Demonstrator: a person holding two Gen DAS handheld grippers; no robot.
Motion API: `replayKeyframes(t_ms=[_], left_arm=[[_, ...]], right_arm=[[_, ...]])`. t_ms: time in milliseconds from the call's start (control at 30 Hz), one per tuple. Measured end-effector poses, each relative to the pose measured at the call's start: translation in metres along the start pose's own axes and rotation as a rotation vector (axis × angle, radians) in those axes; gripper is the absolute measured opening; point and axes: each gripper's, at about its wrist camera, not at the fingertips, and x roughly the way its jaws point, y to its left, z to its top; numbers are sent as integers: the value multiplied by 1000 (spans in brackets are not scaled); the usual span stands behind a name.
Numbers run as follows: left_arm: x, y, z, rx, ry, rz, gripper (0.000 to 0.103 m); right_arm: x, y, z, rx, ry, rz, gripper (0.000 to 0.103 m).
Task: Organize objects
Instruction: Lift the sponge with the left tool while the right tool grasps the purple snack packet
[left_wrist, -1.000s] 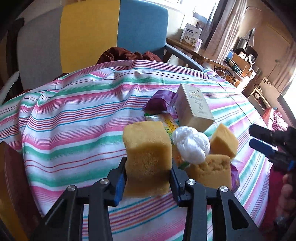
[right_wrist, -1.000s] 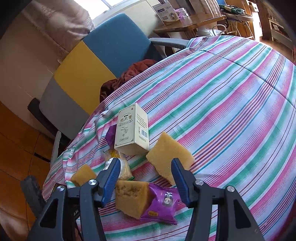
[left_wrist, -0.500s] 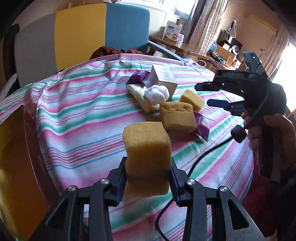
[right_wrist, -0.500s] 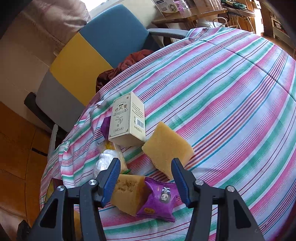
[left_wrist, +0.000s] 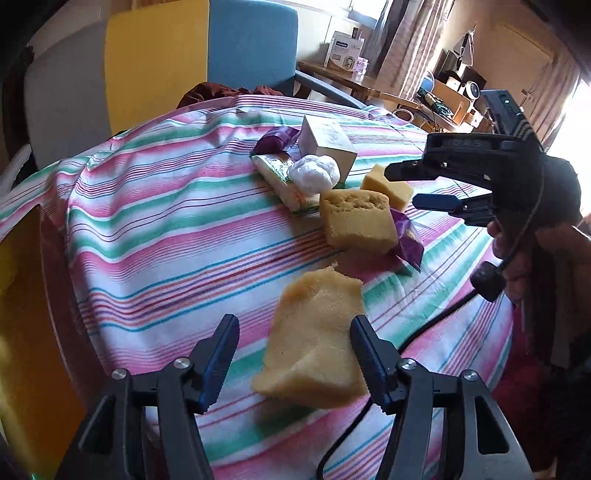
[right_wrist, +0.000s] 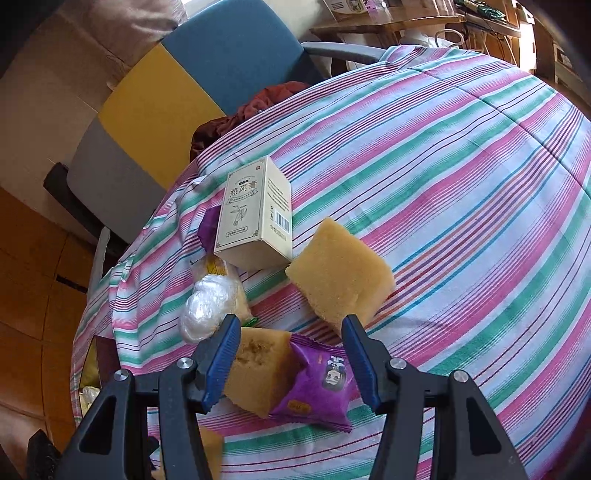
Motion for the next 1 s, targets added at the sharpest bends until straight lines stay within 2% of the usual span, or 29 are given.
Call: replayKeyframes(t_ms=[33,100,300,400,500,600,767,867,1000], left_arm=[[4,0,1,-6,-9,-8,78],[10,-4,3,-4,-15,-11,80],[13,-23,-1,68,-1,11,78],[10,-23,-2,61,10,-21,78],[6,-24,0,56,9,-50,78],[10,-26,0,79,23,-29,79],[5,-34,-3,95,17,-43,79],[9,-35,-4,107,27,-34,81],[17,-34,-9,96,60,-63,81]], right_arm=[[0,-1,0,4,0,1,58],[1,-1,1,7,4,8,58],[3,1,0,-6,30,2,58],[5,1,-1,-9,47,-1,58],[8,-1,-2,-8,64,-41,58],[12,-5,-3,-5,83,-78,58],[15,-13,-5,18,117,-125,58],[19,-13,-7,17,149,-116,58],[29,-8,-11,-7,203,-105,58]])
